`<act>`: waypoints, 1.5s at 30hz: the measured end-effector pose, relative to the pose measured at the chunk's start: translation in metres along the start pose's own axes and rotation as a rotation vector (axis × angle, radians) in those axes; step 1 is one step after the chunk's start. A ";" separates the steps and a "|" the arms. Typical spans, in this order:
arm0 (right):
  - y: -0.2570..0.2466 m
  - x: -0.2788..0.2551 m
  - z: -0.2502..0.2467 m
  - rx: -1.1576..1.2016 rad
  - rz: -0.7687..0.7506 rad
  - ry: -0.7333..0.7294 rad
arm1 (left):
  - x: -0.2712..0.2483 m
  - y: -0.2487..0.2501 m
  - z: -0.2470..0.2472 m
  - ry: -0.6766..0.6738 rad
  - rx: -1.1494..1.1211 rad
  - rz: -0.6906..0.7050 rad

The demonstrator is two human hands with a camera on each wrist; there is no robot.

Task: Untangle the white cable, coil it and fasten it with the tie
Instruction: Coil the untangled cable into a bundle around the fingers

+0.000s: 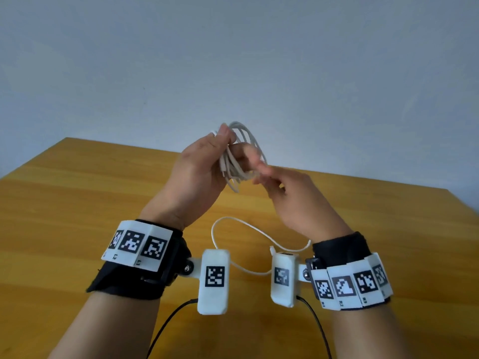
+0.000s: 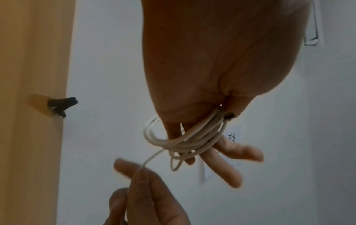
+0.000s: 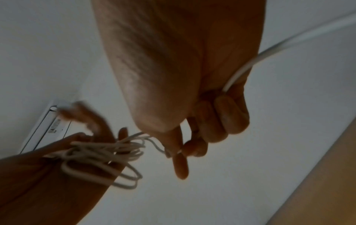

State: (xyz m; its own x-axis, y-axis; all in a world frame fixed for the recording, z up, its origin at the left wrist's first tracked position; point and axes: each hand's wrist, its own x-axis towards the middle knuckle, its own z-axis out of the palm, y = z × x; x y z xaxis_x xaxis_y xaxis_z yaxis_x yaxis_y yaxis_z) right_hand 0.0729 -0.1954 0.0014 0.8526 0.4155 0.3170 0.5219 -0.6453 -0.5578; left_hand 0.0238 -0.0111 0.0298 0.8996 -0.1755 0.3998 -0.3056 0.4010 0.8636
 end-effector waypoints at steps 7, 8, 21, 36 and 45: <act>-0.016 -0.005 0.004 0.024 0.004 -0.269 | -0.001 -0.014 -0.008 0.050 0.501 0.099; -0.018 -0.006 0.004 0.040 0.002 -0.277 | 0.000 -0.016 -0.008 0.067 0.575 0.102; -0.022 -0.008 -0.010 0.276 -0.033 -0.126 | -0.001 -0.027 -0.010 0.052 1.205 -0.039; 0.000 -0.017 -0.043 0.394 -0.008 0.020 | -0.006 -0.009 -0.025 0.159 0.949 -0.214; 0.004 -0.006 -0.022 0.211 0.033 0.088 | 0.000 -0.003 -0.015 0.110 0.036 -0.268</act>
State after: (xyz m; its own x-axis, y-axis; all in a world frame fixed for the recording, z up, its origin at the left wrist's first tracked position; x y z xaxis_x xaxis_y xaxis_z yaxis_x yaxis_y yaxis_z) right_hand 0.0710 -0.2147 0.0139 0.8732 0.3323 0.3565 0.4840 -0.5058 -0.7141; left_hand 0.0297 0.0009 0.0223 0.9777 -0.1711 0.1221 -0.0619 0.3207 0.9452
